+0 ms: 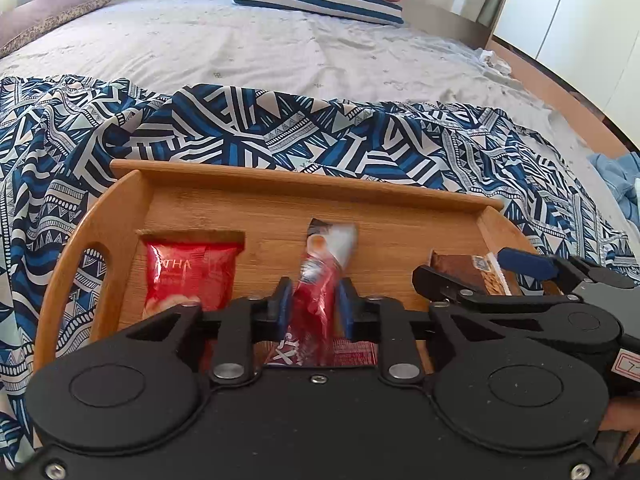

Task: Organize snacks
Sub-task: 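Carry both snacks over the wooden tray and open both tools to release them, then move both open tools back off the tray toward the remaining snacks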

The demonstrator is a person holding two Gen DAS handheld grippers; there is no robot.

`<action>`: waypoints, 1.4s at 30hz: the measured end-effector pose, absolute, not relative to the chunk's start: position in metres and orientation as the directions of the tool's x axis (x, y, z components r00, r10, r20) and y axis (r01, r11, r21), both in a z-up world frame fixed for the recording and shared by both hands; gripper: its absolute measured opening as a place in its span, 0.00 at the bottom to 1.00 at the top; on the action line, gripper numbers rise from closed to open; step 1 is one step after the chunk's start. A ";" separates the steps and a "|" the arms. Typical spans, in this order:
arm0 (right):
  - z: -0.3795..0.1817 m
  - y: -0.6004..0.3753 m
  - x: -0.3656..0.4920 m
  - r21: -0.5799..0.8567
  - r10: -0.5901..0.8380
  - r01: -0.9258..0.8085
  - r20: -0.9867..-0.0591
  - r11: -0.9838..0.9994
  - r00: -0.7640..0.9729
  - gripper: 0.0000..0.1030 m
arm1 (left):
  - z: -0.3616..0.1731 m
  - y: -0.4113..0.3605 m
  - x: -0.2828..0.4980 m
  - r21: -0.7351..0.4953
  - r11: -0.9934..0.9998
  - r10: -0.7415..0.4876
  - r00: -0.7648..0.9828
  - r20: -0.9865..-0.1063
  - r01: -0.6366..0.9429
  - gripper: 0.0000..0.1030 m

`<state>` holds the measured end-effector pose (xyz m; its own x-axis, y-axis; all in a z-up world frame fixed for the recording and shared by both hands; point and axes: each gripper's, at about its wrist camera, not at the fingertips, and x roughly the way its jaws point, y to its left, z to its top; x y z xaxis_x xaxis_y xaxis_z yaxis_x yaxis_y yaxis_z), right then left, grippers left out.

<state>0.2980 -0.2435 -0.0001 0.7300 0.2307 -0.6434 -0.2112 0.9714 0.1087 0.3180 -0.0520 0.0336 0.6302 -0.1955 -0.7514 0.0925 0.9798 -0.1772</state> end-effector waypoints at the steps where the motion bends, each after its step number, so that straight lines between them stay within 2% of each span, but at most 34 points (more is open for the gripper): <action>1: 0.001 -0.244 0.296 0.110 0.232 -0.211 -0.638 0.971 0.735 1.00 | 0.036 -0.051 0.316 -0.174 0.980 -0.194 0.629 -0.752 0.095 0.28; 6: 0.007 -0.248 0.282 0.121 0.241 -0.213 -0.624 0.969 0.743 1.00 | 0.050 -0.047 0.301 -0.162 0.981 -0.193 0.653 -0.732 0.108 0.38; 12: 0.021 -0.247 0.253 0.105 0.249 -0.234 -0.602 0.967 0.759 1.00 | 0.072 -0.044 0.272 -0.137 0.980 -0.199 0.681 -0.704 0.144 0.56; 17: 0.039 -0.247 0.224 0.086 0.255 -0.253 -0.576 0.964 0.776 1.00 | 0.090 -0.032 0.235 -0.169 0.968 -0.250 0.705 -0.664 0.184 0.83; 23: 0.052 -0.245 0.190 0.067 0.266 -0.276 -0.552 0.959 0.790 1.00 | 0.109 -0.014 0.189 -0.151 0.967 -0.255 0.750 -0.611 0.205 0.92; 30: 0.050 -0.242 0.156 0.093 0.295 -0.292 -0.540 0.952 0.788 1.00 | 0.111 0.007 0.145 -0.146 0.971 -0.240 0.780 -0.578 0.190 0.96; 35: 0.039 -0.238 0.131 0.108 0.320 -0.314 -0.546 0.943 0.774 1.00 | 0.096 0.012 0.126 -0.114 0.981 -0.196 0.784 -0.589 0.159 0.99; 42: 0.023 -0.227 0.104 0.077 0.327 -0.346 -0.561 0.935 0.760 1.00 | 0.070 0.002 0.118 -0.033 0.988 -0.140 0.761 -0.633 0.154 1.00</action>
